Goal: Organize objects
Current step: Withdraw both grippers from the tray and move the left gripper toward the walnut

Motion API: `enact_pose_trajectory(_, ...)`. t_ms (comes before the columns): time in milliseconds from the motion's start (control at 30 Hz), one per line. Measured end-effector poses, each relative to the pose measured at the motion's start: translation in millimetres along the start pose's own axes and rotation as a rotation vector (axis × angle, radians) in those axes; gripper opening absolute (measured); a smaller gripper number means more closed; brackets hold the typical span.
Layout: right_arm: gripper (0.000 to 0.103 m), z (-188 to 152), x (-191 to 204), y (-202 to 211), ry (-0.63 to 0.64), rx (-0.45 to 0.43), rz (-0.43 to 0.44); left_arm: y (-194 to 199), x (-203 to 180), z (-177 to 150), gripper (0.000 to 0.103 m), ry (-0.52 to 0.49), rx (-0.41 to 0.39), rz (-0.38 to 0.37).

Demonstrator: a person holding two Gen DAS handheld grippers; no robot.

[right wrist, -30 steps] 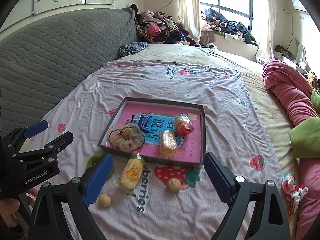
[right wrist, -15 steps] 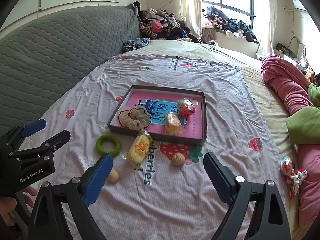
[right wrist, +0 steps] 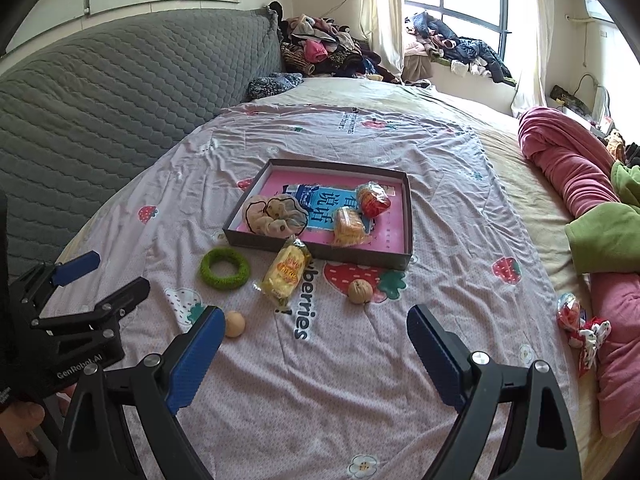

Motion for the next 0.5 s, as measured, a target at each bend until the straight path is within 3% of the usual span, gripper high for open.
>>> enact_pose_trajectory(500, 0.092, -12, 4, -19, -0.005, 0.028, 0.013, -23, -11, -35, 0.082, -0.025, 0.049, -0.022)
Point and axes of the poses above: each gripper's, at about its wrist camera, not at the fingertips, and y roughly against the way its jaws point, x to its left, z to its top, the point moved 5 cm from there along -y, roughly the way its jaws point, and after that the axes turned 6 degrees about z, right-handed, at the moved point
